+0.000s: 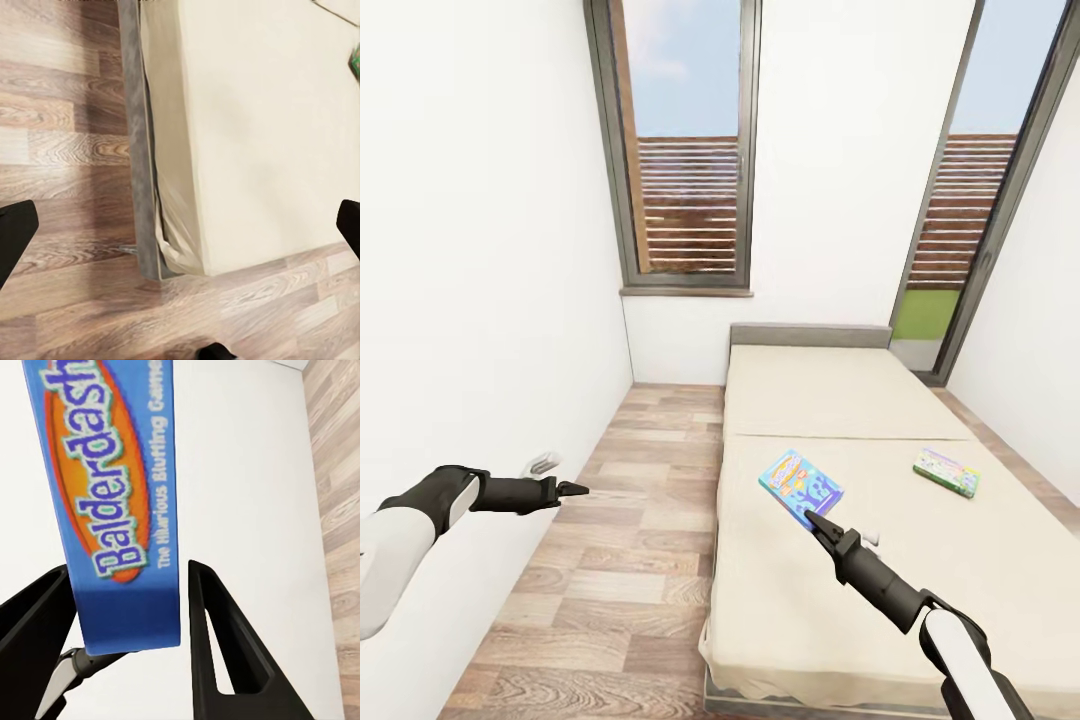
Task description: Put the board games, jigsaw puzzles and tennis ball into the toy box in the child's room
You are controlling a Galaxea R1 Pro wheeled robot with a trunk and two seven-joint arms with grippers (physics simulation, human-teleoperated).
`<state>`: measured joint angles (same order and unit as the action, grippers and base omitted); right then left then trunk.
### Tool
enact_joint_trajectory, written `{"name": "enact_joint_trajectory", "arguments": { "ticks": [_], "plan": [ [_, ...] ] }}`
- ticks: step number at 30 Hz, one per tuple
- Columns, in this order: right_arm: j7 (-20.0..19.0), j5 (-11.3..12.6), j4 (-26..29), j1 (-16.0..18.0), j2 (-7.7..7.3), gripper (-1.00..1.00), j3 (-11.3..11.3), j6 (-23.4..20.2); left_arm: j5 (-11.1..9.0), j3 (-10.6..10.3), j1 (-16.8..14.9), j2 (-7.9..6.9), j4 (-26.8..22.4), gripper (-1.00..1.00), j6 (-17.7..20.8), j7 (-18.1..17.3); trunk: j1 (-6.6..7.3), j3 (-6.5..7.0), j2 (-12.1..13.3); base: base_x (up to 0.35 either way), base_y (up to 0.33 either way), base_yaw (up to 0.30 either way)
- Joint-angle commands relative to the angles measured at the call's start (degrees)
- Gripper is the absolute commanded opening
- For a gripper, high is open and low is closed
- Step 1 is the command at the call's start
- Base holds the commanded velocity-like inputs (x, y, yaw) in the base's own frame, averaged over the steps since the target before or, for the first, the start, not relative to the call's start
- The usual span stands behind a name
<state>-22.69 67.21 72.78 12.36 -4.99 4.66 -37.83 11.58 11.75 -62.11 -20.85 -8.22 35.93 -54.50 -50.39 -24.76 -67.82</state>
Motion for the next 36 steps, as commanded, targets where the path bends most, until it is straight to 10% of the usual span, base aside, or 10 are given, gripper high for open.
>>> {"name": "enact_joint_trajectory", "arguments": {
  "ticks": [1,36],
  "plan": [
    [0.1,0.1,0.0,0.0,0.03,-1.0,0.1,-0.3,0.6,0.5,0.0,0.02,0.0,1.0,0.4,-0.3,0.23,0.12,0.4,0.0,0.0,0.0],
    [0.4,0.1,0.0,0.0,0.37,-1.0,0.0,-0.1,0.6,0.5,0.0,0.15,0.0,1.0,0.4,-0.2,7.91,6.4,14.4,0.0,0.0,0.0]
  ]
}}
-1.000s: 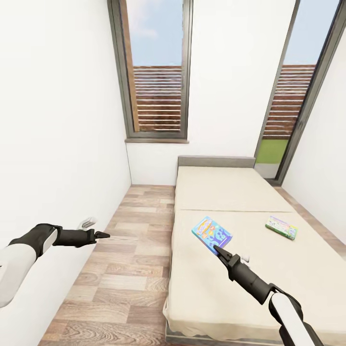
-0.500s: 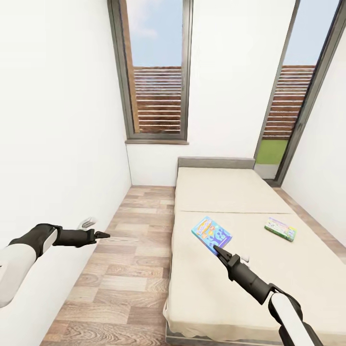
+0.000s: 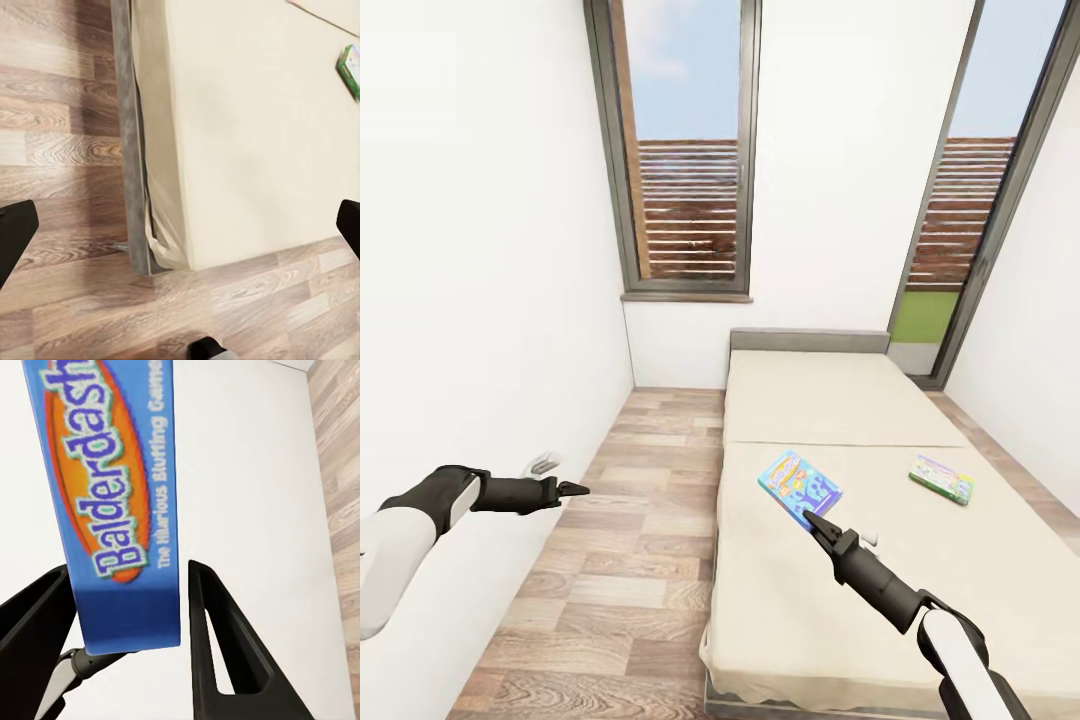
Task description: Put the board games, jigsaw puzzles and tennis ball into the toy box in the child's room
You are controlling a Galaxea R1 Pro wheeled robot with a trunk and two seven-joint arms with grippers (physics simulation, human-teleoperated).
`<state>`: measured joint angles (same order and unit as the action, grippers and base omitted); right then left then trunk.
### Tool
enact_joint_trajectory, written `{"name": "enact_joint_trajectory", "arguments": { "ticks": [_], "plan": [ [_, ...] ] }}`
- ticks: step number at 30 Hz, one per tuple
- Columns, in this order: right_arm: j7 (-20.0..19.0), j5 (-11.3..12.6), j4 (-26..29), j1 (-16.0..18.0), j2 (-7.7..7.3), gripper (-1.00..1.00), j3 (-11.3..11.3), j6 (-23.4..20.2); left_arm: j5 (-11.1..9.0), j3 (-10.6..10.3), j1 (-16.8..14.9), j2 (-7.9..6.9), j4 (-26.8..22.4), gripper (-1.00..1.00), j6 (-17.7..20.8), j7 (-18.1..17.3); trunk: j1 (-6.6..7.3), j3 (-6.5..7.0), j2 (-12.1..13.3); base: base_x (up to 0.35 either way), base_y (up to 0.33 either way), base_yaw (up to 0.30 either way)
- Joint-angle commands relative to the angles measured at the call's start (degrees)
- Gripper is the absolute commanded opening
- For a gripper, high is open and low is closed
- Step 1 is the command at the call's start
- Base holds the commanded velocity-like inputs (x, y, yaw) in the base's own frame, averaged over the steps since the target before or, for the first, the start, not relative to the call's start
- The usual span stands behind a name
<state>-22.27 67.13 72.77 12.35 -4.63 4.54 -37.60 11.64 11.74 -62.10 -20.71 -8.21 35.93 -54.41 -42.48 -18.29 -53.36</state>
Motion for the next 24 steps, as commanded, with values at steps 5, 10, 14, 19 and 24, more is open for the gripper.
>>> {"name": "enact_joint_trajectory", "arguments": {
  "ticks": [5,10,14,19,24],
  "plan": [
    [0.0,0.2,0.0,0.0,0.1,-1.0,0.1,-0.4,0.6,0.5,0.0,0.09,-0.1,1.0,0.3,-0.3,1.1,0.83,2.0,0.0,0.0,-0.013],
    [0.0,0.2,-0.1,0.0,0.16,-1.0,0.1,-0.4,0.6,0.5,0.0,0.14,-0.1,1.0,0.4,-0.3,2.2,1.75,4.0,0.0,0.0,-0.157],
    [0.0,0.2,-0.1,0.0,0.15,-1.0,0.1,-0.4,0.6,0.5,0.0,0.14,-0.1,1.0,0.3,-0.3,3.08,2.54,5.6,0.0,0.0,-0.24],
    [0.1,0.2,-0.1,0.0,0.13,-1.0,0.1,-0.4,0.6,0.5,0.0,0.15,-0.1,1.0,0.3,-0.3,4.17,3.55,7.6,0.0,0.0,-0.252],
    [0.1,0.2,-0.1,0.0,0.16,-1.0,0.1,-0.4,0.6,0.5,0.0,0.16,-0.1,1.0,0.3,-0.3,5.27,4.56,9.6,0.0,0.0,-0.254]
  ]
}}
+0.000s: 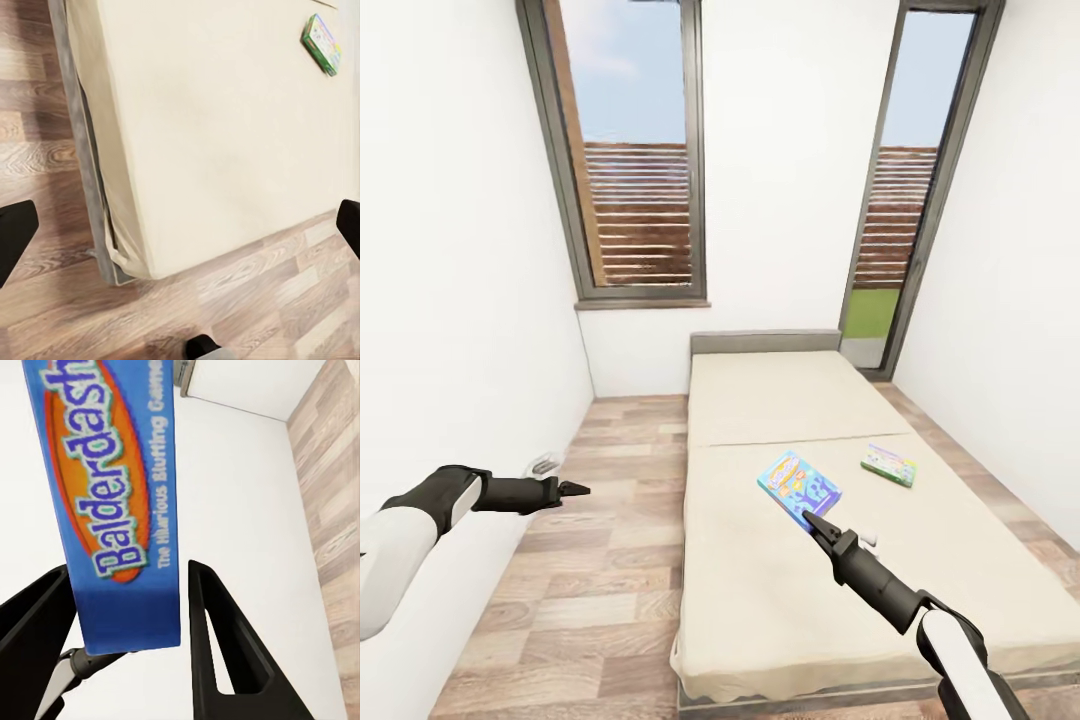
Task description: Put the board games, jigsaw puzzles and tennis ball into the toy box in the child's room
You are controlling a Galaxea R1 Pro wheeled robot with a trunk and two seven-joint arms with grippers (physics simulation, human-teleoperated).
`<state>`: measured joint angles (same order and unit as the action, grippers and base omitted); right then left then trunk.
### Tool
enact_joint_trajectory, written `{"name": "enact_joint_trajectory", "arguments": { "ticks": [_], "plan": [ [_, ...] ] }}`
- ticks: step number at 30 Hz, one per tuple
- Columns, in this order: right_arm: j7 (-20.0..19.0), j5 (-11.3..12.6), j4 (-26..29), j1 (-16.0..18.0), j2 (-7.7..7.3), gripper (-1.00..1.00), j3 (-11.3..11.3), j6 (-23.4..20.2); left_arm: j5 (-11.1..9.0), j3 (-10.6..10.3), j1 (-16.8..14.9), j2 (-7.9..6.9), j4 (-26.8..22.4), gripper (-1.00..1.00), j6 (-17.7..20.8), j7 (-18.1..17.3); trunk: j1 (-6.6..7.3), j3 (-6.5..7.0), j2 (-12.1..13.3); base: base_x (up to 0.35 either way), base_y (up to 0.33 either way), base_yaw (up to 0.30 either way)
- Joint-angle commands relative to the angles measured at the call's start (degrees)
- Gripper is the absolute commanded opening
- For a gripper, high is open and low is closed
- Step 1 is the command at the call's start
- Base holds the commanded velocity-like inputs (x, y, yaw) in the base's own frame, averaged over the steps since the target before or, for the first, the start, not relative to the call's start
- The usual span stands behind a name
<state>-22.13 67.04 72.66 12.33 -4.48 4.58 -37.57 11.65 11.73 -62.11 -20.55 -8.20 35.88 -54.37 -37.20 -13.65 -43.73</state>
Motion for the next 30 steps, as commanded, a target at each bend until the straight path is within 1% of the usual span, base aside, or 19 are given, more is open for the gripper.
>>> {"name": "enact_joint_trajectory", "arguments": {
  "ticks": [1,30],
  "plan": [
    [0.0,0.3,0.0,0.1,0.03,-1.0,0.1,-0.4,0.6,0.5,0.0,0.02,-0.1,1.0,0.4,-0.3,-0.01,-0.05,0.0,0.0,0.0,-0.254],
    [0.0,0.2,-0.1,0.1,0.11,-1.0,-0.1,-0.4,0.6,0.4,0.0,0.16,-0.1,1.0,0.3,-0.2,-0.01,0.63,0.0,0.0,0.0,-0.254]
  ]
}}
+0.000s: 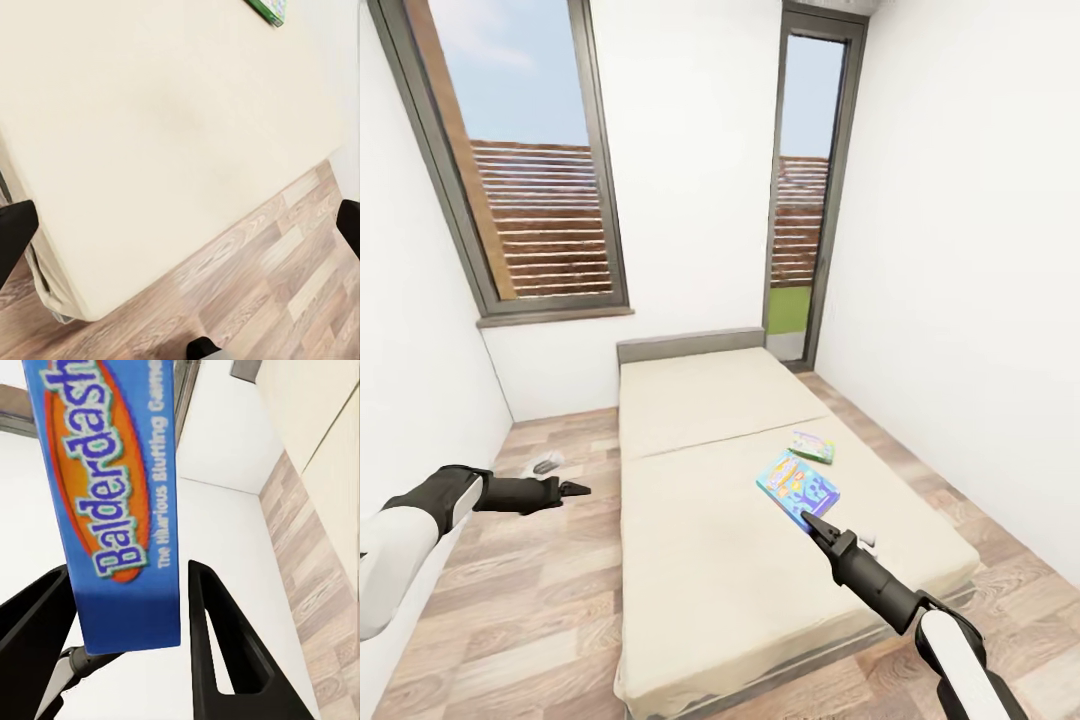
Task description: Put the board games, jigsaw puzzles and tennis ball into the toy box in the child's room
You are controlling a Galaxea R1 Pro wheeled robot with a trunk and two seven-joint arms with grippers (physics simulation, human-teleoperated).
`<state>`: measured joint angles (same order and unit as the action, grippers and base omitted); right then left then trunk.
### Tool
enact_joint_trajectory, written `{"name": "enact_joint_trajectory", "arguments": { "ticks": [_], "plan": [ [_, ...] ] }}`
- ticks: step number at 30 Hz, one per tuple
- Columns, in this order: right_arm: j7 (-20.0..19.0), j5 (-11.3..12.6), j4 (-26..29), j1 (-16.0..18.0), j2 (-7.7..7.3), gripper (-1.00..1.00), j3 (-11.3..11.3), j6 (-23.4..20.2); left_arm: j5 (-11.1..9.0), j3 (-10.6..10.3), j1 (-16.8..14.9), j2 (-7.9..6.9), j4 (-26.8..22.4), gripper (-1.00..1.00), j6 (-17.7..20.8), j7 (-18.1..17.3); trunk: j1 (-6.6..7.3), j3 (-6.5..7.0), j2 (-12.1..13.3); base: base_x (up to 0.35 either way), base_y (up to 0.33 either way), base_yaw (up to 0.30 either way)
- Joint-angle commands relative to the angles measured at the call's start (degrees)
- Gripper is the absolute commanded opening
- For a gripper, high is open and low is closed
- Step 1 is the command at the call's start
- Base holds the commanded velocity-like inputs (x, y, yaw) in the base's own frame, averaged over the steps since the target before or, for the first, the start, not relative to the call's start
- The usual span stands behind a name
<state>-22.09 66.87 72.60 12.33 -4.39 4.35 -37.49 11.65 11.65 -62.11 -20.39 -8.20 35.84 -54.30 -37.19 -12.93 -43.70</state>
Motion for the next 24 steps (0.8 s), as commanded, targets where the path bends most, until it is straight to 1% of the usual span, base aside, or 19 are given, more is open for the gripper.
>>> {"name": "enact_joint_trajectory", "arguments": {
  "ticks": [1,7,13,24],
  "plan": [
    [0.0,0.4,0.0,0.1,0.02,-1.0,0.1,-0.4,0.6,0.5,0.0,0.0,-0.1,1.0,0.4,-0.3,-0.01,-0.06,-0.1,0.0,0.0,-0.254],
    [0.0,0.4,0.0,0.1,-0.07,-1.0,0.0,-0.4,0.6,0.5,0.0,0.03,-0.1,1.0,0.3,-0.2,-0.01,0.09,-0.1,0.0,0.0,-0.254],
    [0.0,0.4,0.0,0.1,-0.11,-1.0,0.0,-0.4,0.6,0.5,0.0,0.56,-0.1,1.0,0.3,-0.2,-0.01,0.25,-0.1,0.0,0.0,-0.254],
    [0.0,0.4,0.0,0.1,-0.21,-1.0,0.0,-0.4,0.7,0.5,0.0,0.64,-0.1,1.0,0.3,-0.2,-0.01,0.58,-0.1,0.0,0.0,-0.232]
  ]
}}
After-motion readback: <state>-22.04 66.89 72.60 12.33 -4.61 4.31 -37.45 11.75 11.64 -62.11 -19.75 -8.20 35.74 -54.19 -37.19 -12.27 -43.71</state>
